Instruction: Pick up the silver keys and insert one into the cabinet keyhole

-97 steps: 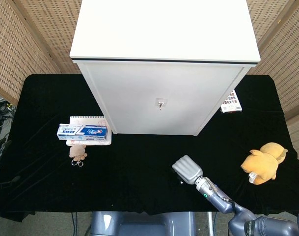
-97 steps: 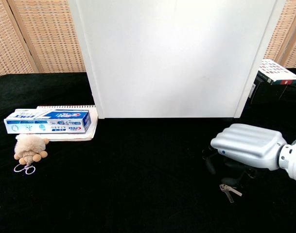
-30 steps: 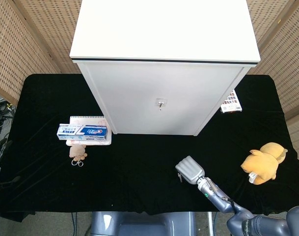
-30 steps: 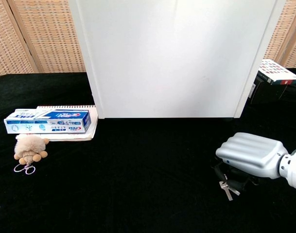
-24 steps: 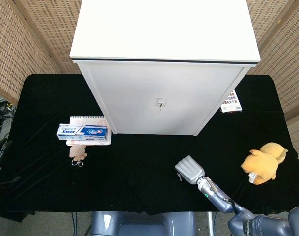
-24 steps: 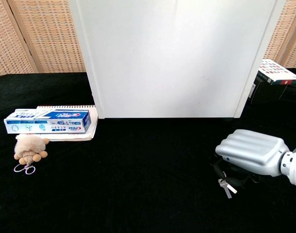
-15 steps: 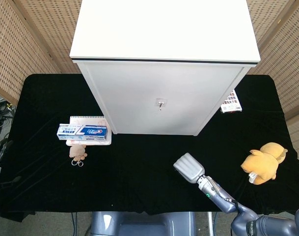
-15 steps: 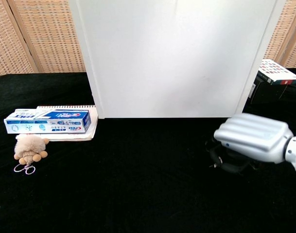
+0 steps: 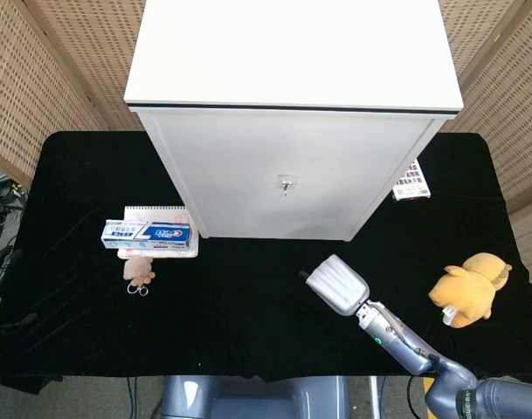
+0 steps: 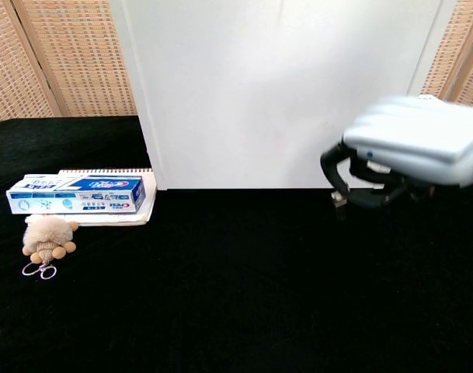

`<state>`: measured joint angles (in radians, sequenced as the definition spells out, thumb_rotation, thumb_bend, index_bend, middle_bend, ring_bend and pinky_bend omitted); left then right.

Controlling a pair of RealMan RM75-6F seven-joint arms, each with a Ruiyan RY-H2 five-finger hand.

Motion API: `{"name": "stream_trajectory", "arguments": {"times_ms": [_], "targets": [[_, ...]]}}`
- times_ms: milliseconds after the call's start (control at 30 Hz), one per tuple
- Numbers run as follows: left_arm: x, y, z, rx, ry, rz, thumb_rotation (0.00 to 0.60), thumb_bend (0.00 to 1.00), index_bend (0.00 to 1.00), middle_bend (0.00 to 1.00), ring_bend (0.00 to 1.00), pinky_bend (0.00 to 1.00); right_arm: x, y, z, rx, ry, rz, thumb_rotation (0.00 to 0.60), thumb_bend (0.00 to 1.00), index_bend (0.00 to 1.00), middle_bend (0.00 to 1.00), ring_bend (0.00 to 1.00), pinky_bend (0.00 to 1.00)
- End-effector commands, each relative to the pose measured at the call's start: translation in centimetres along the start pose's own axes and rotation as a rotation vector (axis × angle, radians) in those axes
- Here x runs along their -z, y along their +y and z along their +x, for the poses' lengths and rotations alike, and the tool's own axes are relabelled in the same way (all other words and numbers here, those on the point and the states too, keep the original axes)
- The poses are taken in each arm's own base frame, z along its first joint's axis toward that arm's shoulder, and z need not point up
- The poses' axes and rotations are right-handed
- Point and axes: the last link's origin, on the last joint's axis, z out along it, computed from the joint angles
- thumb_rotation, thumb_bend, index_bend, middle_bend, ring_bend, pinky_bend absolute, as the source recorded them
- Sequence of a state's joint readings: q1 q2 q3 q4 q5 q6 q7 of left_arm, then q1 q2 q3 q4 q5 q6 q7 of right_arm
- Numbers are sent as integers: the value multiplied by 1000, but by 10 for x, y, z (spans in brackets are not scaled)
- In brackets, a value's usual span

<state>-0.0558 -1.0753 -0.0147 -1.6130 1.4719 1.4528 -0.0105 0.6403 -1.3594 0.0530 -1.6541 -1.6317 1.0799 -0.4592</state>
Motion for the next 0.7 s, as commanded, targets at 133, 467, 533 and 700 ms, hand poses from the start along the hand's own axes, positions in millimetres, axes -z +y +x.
{"name": "stream_trajectory", "arguments": {"times_ms": [133, 467, 533, 700], "targets": [[1, 1, 0, 1, 1, -5, 600, 0, 0, 0, 0, 0, -13, 6, 50, 24, 107, -24, 600, 720, 718, 974, 967, 1000], [1, -1, 2, 7, 3, -2, 600, 0, 0, 0, 0, 0, -31, 15, 115, 49, 219, -82, 600, 721, 725, 974, 967, 1000], [1, -1, 2, 9, 4, -2, 600, 0, 0, 0, 0, 0, -34, 17, 126, 64, 228, -93, 600, 721, 726, 974, 967, 1000], [1, -1, 3, 13, 6, 0, 600, 0, 0, 0, 0, 0, -43, 18, 145, 78, 247, -116, 600, 721, 728, 974, 967, 1000]]}}
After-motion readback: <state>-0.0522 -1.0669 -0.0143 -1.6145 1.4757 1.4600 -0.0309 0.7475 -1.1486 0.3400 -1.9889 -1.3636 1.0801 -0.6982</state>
